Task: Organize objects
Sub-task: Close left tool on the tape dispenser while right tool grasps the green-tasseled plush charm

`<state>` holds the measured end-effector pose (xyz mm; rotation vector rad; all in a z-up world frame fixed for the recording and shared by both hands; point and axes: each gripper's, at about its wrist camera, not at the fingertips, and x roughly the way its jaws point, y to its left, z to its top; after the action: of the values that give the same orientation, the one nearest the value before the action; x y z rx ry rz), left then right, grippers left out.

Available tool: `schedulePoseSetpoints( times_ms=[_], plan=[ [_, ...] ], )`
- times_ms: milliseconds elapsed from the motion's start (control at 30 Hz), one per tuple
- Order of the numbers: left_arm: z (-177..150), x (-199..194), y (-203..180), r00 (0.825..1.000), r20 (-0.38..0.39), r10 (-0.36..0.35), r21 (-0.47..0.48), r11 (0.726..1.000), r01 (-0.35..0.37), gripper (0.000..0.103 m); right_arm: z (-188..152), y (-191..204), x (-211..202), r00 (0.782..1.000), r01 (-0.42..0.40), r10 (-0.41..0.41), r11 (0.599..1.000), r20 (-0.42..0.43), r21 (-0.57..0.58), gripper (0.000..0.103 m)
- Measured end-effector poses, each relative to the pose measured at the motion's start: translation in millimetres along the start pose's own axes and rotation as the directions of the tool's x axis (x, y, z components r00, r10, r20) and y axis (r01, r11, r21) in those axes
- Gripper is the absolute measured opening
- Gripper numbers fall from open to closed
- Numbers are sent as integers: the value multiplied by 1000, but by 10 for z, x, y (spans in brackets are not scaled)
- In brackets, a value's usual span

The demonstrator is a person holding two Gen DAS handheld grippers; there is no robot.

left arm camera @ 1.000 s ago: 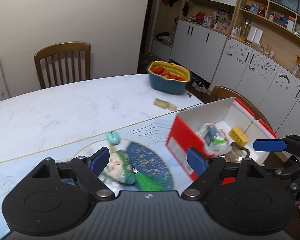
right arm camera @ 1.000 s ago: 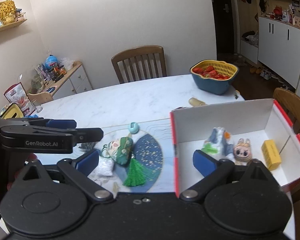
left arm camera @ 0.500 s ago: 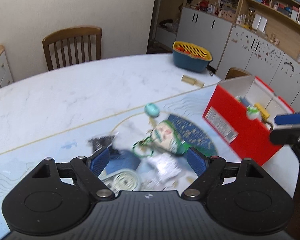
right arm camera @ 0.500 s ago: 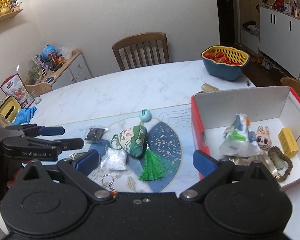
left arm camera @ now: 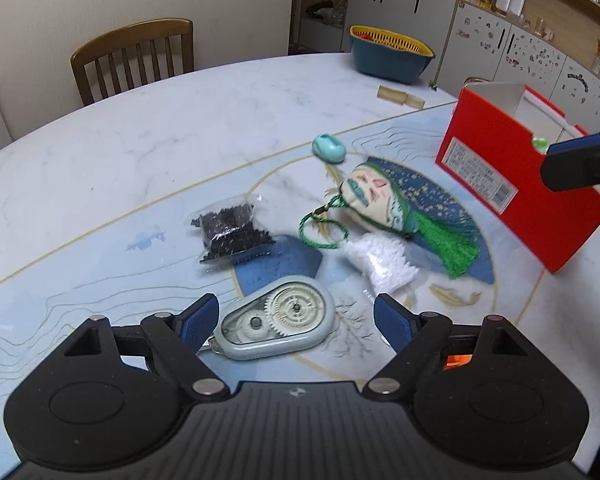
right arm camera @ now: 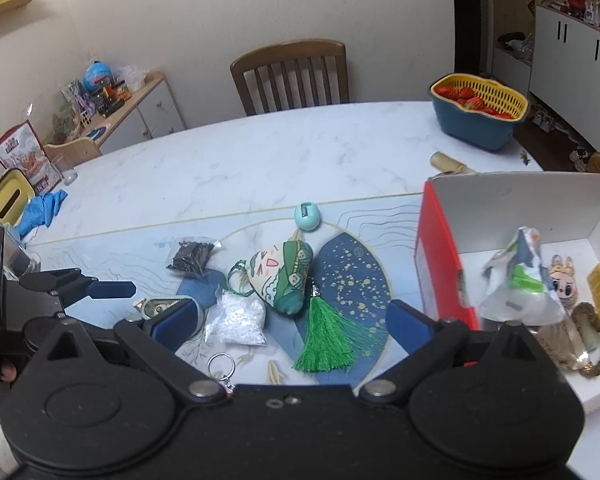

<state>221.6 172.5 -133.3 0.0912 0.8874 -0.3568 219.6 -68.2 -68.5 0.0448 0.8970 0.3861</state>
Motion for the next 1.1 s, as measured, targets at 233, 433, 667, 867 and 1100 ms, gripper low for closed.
schedulePoseSetpoints(
  times_ms=[233,433,667,867,1100],
  plan=[
    [-30,157,-3,1000,-20,7,90,996,-6,85,61,52,284,999,-4,2,999,-50,-34,100],
    [-22,279,-18,1000,-29,-9,159,987,13,85,157,99,568,996,-7,2,998,-85,-60,100],
    [-15,380,70,998,-52,-31,188,981,40,85,259,135,944,992,3,-12,998,-125,-66,99],
    [-8,421,119,997,-57,-55,196,978,65,85,305,155,1209,986,20,-32,997,-165,-74,97],
    [-5,411,123,997,-44,-58,204,977,66,71,332,191,1405,977,42,-61,994,-203,-97,90]
  ],
)
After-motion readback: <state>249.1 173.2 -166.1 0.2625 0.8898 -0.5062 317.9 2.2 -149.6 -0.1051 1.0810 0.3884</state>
